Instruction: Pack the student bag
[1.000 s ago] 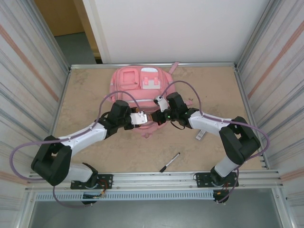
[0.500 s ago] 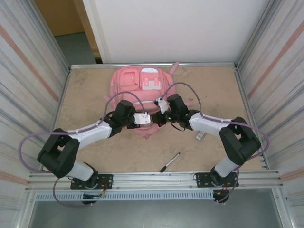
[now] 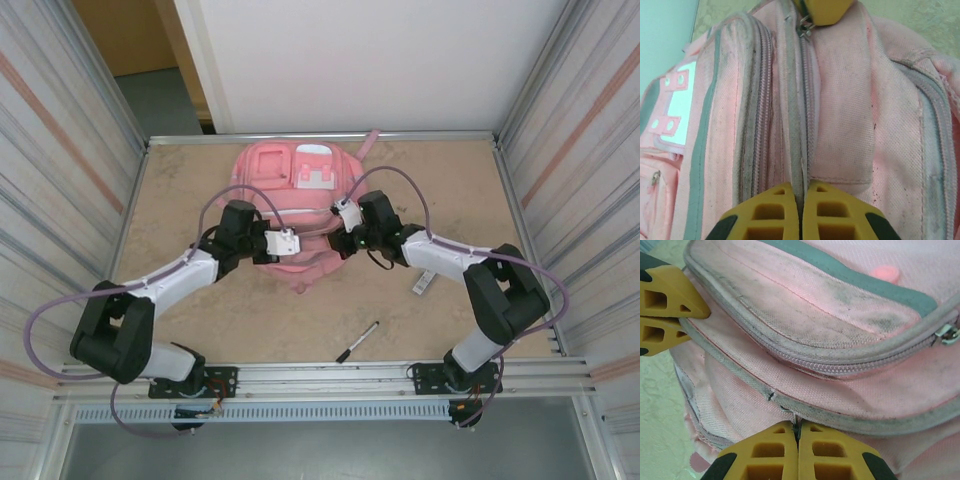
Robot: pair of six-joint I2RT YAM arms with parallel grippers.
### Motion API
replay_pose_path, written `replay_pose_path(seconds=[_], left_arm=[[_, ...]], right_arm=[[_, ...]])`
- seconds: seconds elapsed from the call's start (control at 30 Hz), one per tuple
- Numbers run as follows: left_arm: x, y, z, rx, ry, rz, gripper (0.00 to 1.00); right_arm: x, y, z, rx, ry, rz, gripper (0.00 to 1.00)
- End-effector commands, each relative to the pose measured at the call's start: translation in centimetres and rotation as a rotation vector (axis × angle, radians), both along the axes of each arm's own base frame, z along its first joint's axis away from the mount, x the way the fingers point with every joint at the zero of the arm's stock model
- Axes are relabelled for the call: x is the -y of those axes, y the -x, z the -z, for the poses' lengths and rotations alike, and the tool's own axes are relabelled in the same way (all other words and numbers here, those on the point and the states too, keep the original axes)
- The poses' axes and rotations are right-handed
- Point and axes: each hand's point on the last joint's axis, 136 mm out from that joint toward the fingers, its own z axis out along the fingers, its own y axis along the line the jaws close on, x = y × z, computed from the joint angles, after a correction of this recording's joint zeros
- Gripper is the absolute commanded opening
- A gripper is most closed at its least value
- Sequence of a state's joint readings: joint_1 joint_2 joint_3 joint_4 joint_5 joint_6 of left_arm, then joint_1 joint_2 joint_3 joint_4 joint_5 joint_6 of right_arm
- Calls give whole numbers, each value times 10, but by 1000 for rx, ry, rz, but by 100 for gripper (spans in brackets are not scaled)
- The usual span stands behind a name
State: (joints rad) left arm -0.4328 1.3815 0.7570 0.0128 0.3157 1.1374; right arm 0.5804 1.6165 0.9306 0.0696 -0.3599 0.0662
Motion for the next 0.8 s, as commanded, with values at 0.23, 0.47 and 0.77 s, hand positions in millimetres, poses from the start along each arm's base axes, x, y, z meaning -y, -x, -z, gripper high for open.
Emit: replay_pose_path(seconds=[0.23,0.47,0.77], left_arm=[[-28,26,8,-63,-89,50,0],[-5,16,3,-104,-56,-26,0],[-10,40,8,-115,-6,108,0]], right_arm=[[85,-76,21,13,168,232,0],[57,-32,0,-7,80,82,0],[111,-74,19,49,269,254,0]])
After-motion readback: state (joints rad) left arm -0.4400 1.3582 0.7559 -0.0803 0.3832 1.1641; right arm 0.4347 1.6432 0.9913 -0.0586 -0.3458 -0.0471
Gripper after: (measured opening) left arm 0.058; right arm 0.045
